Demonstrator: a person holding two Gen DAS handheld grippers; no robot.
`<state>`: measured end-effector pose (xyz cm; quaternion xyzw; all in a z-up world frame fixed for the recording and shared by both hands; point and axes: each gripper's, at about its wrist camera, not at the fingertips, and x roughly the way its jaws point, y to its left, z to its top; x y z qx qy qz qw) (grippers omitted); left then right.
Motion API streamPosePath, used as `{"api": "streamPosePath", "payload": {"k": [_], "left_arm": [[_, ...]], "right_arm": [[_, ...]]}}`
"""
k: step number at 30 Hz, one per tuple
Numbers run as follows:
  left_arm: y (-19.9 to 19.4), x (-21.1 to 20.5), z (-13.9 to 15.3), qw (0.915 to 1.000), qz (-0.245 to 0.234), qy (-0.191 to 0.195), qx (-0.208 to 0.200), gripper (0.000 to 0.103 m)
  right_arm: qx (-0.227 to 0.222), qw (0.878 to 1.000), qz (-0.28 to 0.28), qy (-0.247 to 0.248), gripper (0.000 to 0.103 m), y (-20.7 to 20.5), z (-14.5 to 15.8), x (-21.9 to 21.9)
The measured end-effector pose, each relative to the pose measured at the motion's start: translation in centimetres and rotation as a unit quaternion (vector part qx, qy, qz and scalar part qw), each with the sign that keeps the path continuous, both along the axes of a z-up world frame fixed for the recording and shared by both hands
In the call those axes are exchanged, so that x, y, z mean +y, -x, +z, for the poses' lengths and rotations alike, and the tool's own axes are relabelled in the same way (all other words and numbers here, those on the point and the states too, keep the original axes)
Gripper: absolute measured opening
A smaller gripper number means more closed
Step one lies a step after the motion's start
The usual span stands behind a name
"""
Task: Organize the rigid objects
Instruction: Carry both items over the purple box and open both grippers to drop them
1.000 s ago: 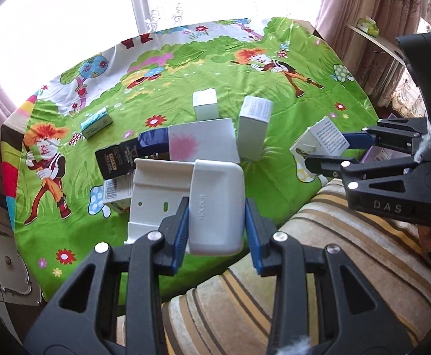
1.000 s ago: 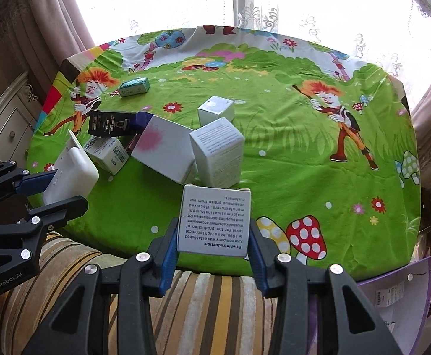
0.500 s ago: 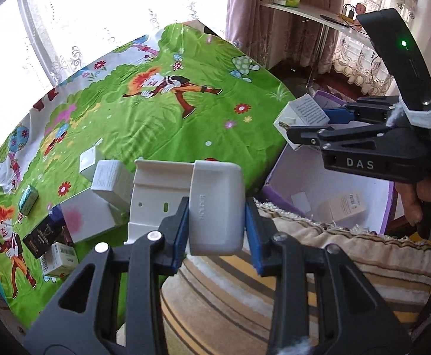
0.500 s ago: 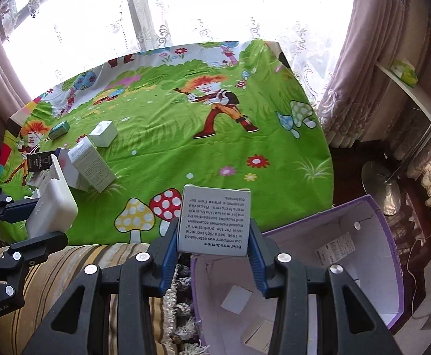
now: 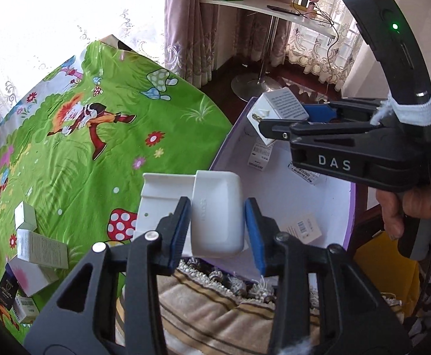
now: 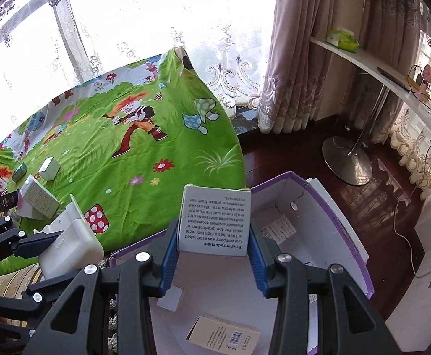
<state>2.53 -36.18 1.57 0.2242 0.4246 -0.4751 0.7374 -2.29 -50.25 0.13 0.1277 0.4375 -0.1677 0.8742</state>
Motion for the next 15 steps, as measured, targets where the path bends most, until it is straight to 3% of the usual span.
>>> {"api": "streamPosePath", "payload": {"k": [3,11,15], "left_arm": [[0.1,-0.5,0.3,0.9999,-0.001,0.011,0.005,0.076],[-1.8,1.9,1.4,0.9981,0.048,0.035,0.016,0.078],[-2.9,4.4,2.7,0.9935,0.089,0.071,-0.007,0.078]], "right_arm": [[-0.004,1.0,-0.011,-0.011,0.047,0.5,0.0,-0.9],[-0.013,1.0,-0.026,-0.01,0.055,1.2,0.5,-1.3],[-0.026,0.998,-0.039,0.032,0.066,1.3,1.7,-0.4]]}}
